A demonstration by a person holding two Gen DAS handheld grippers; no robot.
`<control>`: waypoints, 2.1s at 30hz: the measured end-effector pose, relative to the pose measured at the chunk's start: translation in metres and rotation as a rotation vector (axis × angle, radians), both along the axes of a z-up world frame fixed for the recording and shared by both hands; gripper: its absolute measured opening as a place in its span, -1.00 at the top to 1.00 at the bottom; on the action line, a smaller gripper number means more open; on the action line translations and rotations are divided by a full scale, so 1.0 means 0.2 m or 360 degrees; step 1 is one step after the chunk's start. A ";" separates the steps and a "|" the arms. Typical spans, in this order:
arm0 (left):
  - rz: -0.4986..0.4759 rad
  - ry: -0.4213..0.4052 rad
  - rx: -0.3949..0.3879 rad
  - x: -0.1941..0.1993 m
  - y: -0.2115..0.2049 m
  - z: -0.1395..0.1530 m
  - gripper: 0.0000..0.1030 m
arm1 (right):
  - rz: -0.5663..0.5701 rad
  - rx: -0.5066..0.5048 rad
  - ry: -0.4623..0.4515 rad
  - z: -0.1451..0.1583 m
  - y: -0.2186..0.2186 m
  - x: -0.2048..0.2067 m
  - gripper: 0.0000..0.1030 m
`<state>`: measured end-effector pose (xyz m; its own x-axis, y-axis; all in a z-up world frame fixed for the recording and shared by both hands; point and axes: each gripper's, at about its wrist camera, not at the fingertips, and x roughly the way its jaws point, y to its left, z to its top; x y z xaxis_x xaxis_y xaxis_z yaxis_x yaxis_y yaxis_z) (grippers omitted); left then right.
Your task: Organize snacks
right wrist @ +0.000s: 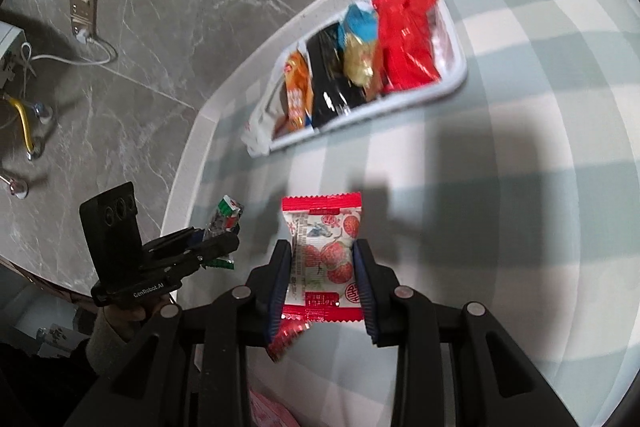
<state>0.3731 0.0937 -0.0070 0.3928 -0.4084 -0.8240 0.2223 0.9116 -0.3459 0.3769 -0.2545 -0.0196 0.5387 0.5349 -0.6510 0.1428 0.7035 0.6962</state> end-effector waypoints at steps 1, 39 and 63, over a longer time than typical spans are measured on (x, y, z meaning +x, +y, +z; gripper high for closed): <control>0.0007 -0.0005 -0.0009 0.02 0.01 0.01 0.44 | 0.0000 -0.0001 -0.0010 0.01 0.00 0.02 0.33; 0.0256 -0.0044 0.0067 1.09 0.24 0.01 0.42 | -0.0138 -0.0175 -0.0085 0.05 -0.39 0.84 0.33; 0.0259 -0.0201 0.0240 0.95 0.18 0.16 0.10 | -0.0079 -0.0371 -0.0174 0.22 -0.24 0.64 0.12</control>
<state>0.5640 0.1287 0.0244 0.5470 -0.2075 -0.8110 0.1014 0.9781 -0.1819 0.5039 -0.3033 0.0252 0.6344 0.3483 -0.6901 0.1142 0.8407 0.5294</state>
